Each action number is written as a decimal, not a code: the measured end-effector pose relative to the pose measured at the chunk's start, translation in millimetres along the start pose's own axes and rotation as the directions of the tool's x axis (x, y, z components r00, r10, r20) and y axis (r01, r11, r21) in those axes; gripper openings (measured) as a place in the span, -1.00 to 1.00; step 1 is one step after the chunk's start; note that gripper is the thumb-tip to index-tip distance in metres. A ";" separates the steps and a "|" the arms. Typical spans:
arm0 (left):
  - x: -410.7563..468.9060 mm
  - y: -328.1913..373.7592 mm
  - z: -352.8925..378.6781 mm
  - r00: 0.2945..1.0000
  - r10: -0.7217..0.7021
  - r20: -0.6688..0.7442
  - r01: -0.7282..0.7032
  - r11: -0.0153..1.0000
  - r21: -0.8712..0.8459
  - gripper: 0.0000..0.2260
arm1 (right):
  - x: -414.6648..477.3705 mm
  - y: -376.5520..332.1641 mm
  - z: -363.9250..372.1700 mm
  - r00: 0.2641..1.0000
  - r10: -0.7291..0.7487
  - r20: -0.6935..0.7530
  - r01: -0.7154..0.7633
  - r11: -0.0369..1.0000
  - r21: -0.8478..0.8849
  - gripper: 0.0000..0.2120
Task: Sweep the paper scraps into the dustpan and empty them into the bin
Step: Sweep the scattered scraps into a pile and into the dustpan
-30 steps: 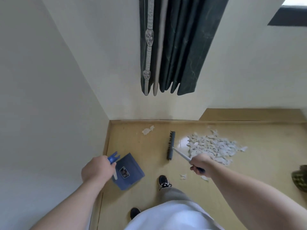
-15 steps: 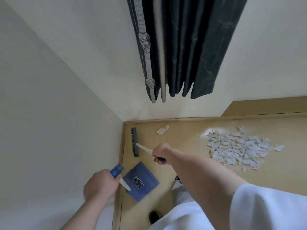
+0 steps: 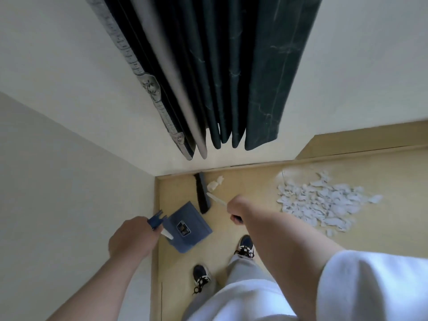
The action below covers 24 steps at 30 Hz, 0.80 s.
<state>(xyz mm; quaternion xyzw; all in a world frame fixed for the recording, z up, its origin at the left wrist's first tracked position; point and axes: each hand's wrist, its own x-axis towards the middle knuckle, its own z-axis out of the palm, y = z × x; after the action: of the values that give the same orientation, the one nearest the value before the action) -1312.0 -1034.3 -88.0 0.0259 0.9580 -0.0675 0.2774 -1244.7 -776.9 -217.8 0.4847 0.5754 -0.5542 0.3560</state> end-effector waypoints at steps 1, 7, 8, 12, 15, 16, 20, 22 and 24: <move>0.8 8.4 -1.9 1.000 0.020 -0.002 -0.020 1.000 -0.007 -0.66 | -3.9 8.9 -8.5 0.997 0.072 -0.024 -0.072 0.997 0.009 -0.86; 0.8 65.5 -12.8 0.987 0.157 -0.043 -0.155 0.986 0.062 -0.66 | -22.3 94.9 -64.3 0.958 0.236 -0.161 -0.205 0.961 0.185 -0.82; 0.1 75.7 -13.4 0.981 0.189 -0.054 -0.184 0.979 0.086 -0.65 | -26.1 110.8 -71.0 0.953 0.248 -0.173 -0.206 0.951 0.229 -0.81; -4.9 111.0 -14.0 0.942 0.333 -0.036 -0.324 0.935 0.143 -0.65 | -43.0 164.7 -94.1 0.928 0.318 -0.192 -0.215 0.881 0.422 -0.80; -9.0 131.2 -15.7 0.897 0.441 0.006 -0.435 0.883 0.176 -0.72 | -55.4 191.8 -107.0 0.902 0.364 -0.232 -0.219 0.850 0.480 -0.80; -10.2 137.2 -16.9 0.885 0.466 0.003 -0.459 0.869 0.185 -0.71 | -58.6 199.0 -110.6 0.897 0.368 -0.244 -0.217 0.849 0.481 -0.80; -16.5 152.2 -20.9 0.838 0.545 -0.002 -0.534 0.822 0.200 -0.65 | -76.8 220.5 -116.4 0.881 0.373 -0.293 -0.199 0.852 0.485 -0.78; -17.3 153.5 -21.5 0.822 0.569 -0.007 -0.557 0.806 0.201 -0.66 | -79.1 226.1 -115.8 0.857 0.398 -0.328 -0.201 0.844 0.498 -0.77; -14.9 153.4 -22.6 0.804 0.594 -0.023 -0.577 0.790 0.209 -0.66 | -81.3 223.1 -111.0 0.854 0.380 -0.355 -0.170 0.849 0.500 -0.74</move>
<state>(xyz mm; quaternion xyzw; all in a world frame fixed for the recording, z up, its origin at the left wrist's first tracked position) -1298.0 -879.4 -78.8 0.3509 0.9029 -0.0691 0.2386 -995.6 -699.9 -191.4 0.7458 0.4184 -0.4892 0.1716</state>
